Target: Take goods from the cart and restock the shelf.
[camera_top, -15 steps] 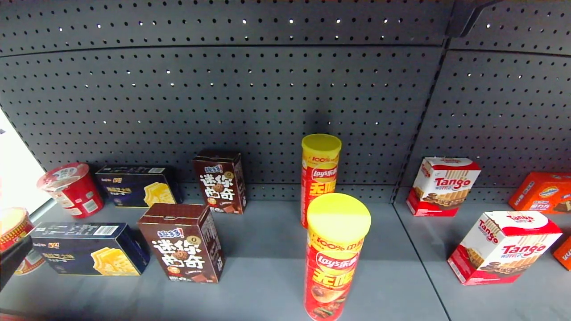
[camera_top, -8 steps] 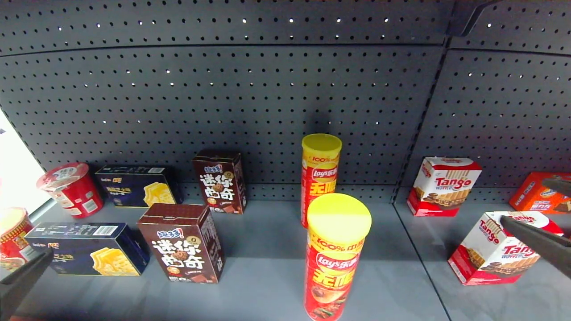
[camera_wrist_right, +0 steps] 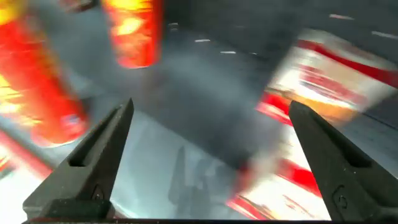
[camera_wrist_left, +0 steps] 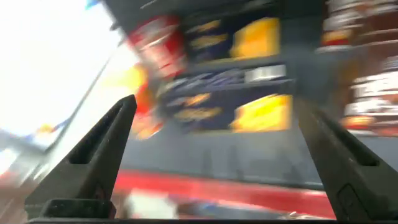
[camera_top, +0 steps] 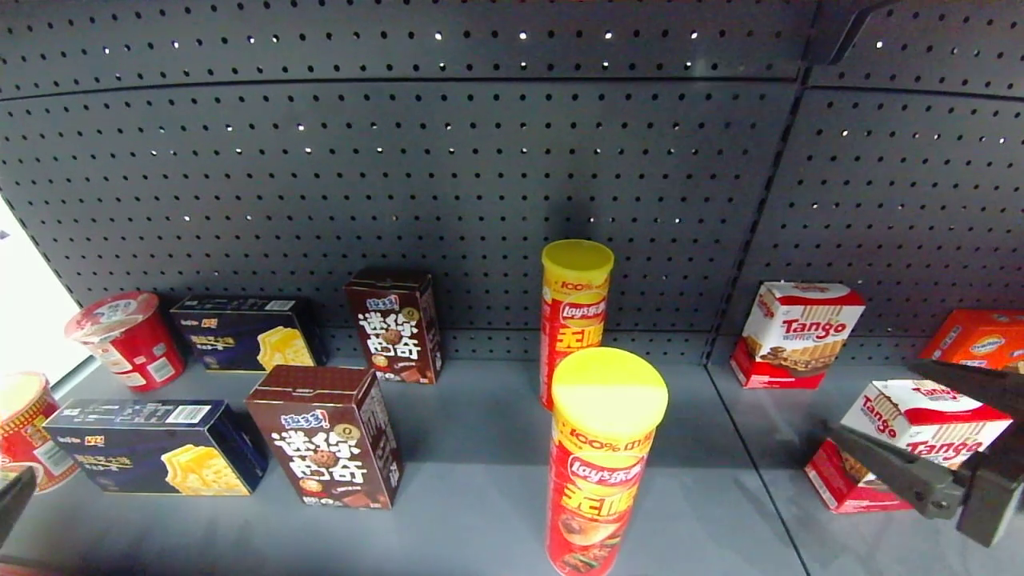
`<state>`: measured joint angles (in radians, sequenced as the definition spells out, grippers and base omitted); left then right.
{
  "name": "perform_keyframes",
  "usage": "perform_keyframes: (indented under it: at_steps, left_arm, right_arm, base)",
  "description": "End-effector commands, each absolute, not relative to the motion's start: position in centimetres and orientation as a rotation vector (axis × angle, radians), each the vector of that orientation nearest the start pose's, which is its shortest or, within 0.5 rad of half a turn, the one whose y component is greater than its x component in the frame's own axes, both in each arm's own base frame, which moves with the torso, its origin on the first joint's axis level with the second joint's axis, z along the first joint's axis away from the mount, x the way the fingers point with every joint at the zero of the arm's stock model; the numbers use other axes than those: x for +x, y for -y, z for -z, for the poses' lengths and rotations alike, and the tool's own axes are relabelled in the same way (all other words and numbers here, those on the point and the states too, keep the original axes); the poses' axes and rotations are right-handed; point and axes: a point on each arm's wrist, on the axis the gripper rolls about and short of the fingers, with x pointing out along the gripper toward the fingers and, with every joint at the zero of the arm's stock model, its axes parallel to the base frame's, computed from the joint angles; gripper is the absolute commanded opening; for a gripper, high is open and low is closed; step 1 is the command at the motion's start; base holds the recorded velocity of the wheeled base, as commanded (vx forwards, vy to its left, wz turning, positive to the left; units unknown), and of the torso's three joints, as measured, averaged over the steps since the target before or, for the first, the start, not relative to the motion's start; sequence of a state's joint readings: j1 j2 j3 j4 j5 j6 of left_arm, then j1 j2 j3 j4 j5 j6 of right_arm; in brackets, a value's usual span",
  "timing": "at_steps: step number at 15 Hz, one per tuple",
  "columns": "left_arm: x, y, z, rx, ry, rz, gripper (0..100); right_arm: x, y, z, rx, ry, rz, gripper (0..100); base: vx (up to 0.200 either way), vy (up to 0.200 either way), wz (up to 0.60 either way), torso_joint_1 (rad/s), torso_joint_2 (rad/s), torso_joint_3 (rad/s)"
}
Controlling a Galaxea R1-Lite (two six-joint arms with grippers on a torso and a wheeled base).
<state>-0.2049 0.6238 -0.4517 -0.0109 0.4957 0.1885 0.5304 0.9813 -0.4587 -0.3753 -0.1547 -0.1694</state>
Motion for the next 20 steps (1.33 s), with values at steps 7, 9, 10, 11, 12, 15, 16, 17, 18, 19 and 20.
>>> perform_keyframes:
  at_steps: [7, 9, 10, 11, 12, 15, 16, 17, 18, 19, 20]
  left_arm:
    - [-1.7, -1.1, -11.8, 0.202, -0.106, -0.516, 100]
    - [-2.5, -1.0, -9.1, 0.170, -0.123, -0.580, 100]
    - [-2.5, -1.0, -8.9, 0.155, -0.128, -0.580, 100]
    - [-2.4, -1.0, -8.6, 0.150, -0.135, -0.577, 100]
    - [-2.3, -1.0, -8.5, 0.118, -0.126, -0.557, 100]
    - [-2.3, -0.8, -8.4, 0.044, -0.089, -0.388, 100]
    - [-2.5, -0.7, -8.3, 0.043, -0.056, -0.306, 100]
    - [-2.7, -0.6, -8.2, 0.039, -0.023, -0.230, 100]
    - [-2.7, -0.5, -8.3, 0.031, -0.020, -0.228, 100]
    - [-2.7, -0.5, -8.2, 0.008, -0.014, -0.229, 100]
    - [-2.7, -0.6, -8.2, -0.003, -0.012, -0.230, 100]
  right_arm:
    - [2.1, 0.3, -16.1, -0.116, 0.076, 0.114, 100]
    - [0.5, 0.5, -12.3, -0.118, 0.044, 0.249, 100]
    - [-0.2, 0.5, -11.1, -0.103, 0.047, 0.299, 100]
    - [-0.8, 0.4, -10.4, -0.080, 0.041, 0.323, 100]
    - [-1.6, 0.3, -9.3, -0.068, 0.025, 0.326, 100]
    - [-1.7, 0.1, -8.9, 0.031, 0.024, 0.248, 100]
    - [-1.6, 0.0, -8.7, 0.037, 0.012, 0.221, 100]
    - [-1.6, -0.1, -8.5, 0.019, -0.014, 0.166, 100]
    - [-1.6, -0.2, -8.5, -0.005, -0.017, 0.117, 100]
    - [-1.6, -0.3, -8.5, -0.054, -0.020, 0.070, 100]
    - [-1.6, -0.3, -8.5, -0.086, -0.021, 0.065, 100]
  base:
    - [0.000, 0.000, 0.00, 0.000, 0.00, 0.000]
    - [0.000, 0.000, 0.00, 0.000, 0.00, 0.000]
    - [0.000, 0.000, 0.00, 0.000, 0.00, 0.000]
    - [0.000, 0.000, 0.00, 0.000, 0.00, 0.000]
    - [0.000, 0.000, 0.00, 0.000, 0.00, 0.000]
    - [0.000, 0.000, 0.00, 0.000, 0.00, 0.000]
    - [0.000, 0.000, 0.00, 0.000, 0.00, 0.000]
    - [0.000, 0.000, 0.00, 0.000, 0.00, 0.000]
    - [0.000, 0.000, 0.00, 0.000, 0.00, 0.000]
    - [0.000, 0.000, 0.00, 0.000, 0.00, 0.000]
    - [0.000, 0.000, 0.00, 0.000, 0.00, 0.000]
